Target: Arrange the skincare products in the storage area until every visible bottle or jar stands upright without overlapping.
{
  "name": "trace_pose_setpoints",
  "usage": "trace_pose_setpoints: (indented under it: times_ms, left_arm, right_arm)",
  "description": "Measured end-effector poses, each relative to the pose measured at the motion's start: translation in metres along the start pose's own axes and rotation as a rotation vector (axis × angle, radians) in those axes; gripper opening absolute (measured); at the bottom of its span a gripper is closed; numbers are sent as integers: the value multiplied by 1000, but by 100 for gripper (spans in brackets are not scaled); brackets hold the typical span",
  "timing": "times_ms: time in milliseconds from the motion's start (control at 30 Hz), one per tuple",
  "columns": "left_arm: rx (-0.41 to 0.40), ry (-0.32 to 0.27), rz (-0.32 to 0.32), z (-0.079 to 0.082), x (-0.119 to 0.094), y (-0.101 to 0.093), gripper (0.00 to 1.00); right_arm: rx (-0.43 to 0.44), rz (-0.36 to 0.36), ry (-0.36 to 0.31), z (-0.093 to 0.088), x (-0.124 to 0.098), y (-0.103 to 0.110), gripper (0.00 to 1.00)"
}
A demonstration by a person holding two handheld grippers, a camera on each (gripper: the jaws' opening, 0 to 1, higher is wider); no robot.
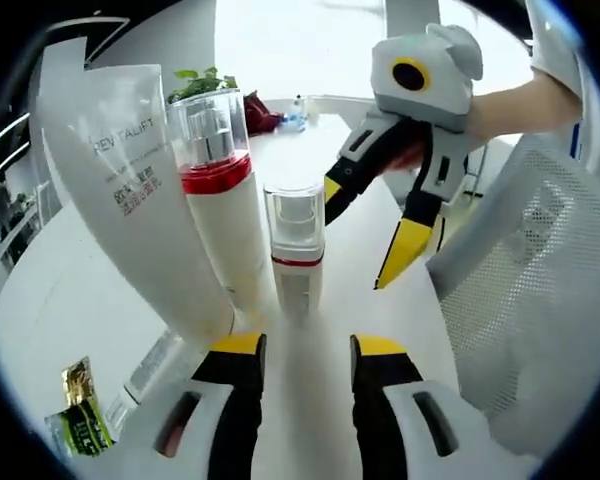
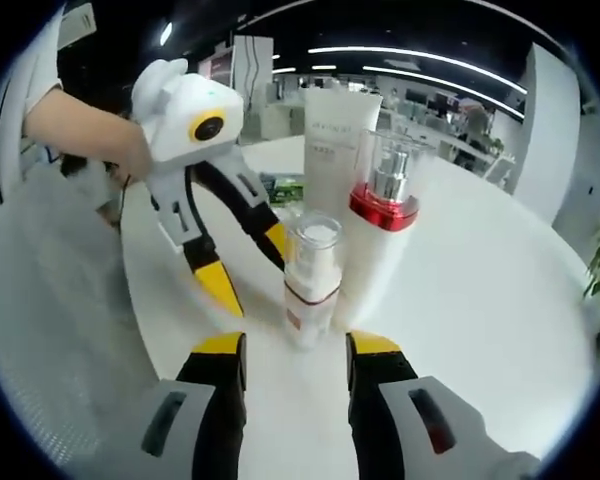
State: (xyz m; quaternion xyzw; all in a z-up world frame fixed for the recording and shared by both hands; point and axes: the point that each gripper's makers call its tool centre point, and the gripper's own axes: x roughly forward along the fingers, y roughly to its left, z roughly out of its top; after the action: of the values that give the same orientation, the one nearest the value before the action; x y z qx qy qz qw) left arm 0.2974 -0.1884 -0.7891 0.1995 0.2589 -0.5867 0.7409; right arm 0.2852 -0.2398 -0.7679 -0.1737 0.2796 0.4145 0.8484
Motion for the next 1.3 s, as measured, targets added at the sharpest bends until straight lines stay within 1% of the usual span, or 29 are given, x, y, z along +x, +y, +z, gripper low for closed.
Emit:
trace_pose_setpoints:
  times_ms: [167, 300, 333, 400, 500, 567, 633, 733, 767, 833, 967, 1100, 1133, 1167, 1233, 1267, 1300]
  left_arm:
    - [-47, -13, 33, -1, -18, -3, 34]
    - [-102, -25, 69, -10, -35, 0, 38]
    - [-120, -33, 78, -10, -39, -1, 39]
    - [-151, -47, 100, -12, -50, 0, 40]
    - [-183, -49, 135, -15, -66, -2, 42]
    - [-220, -65, 160, -16, -78, -4, 42]
    - [-266, -87, 178, -21, -90, -1, 42]
    - [-310, -114, 219, -20, -107, -4, 45]
    - [-329, -120, 238, -22, -114, -5, 46]
    - [-355, -126, 263, -32, -124, -3, 49]
    - [-388, -129, 305, -42, -141, -9, 54]
    - [-427, -137, 358, -55, -165, -15, 59]
    - [-435, -142, 371, -51, -167, -23, 61]
    - [-445, -147, 382, -51, -171, -25, 62]
    - [-462, -150, 407, -58, -180, -24, 65]
    - [-469, -148, 415, -55, -184, -25, 65]
    - [-481, -144, 433, -57, -190, -25, 66]
  right_arm:
    - [38, -23, -27, 4, -7, 2, 43]
    - [73, -39, -43, 6, -14, 4, 46]
    - [81, -42, -50, 7, -17, 5, 47]
    - [90, -49, -57, 12, -22, 8, 51]
    - [92, -70, -56, 15, -28, 9, 56]
    - [94, -86, -55, 17, -32, 9, 60]
    - [104, -95, -55, 20, -37, 12, 63]
    - [118, -104, -57, 22, -38, 13, 69]
    - [123, -106, -58, 23, -39, 14, 70]
    - [130, -107, -61, 25, -42, 16, 72]
    - [133, -109, -66, 29, -48, 23, 76]
    - [138, -109, -64, 31, -54, 28, 80]
    - [134, -113, -64, 32, -56, 29, 81]
    - [131, -114, -65, 32, -57, 30, 82]
    - [136, -119, -66, 32, -59, 31, 84]
    - [147, -125, -65, 32, -61, 31, 85]
    - [151, -130, -65, 32, -62, 31, 86]
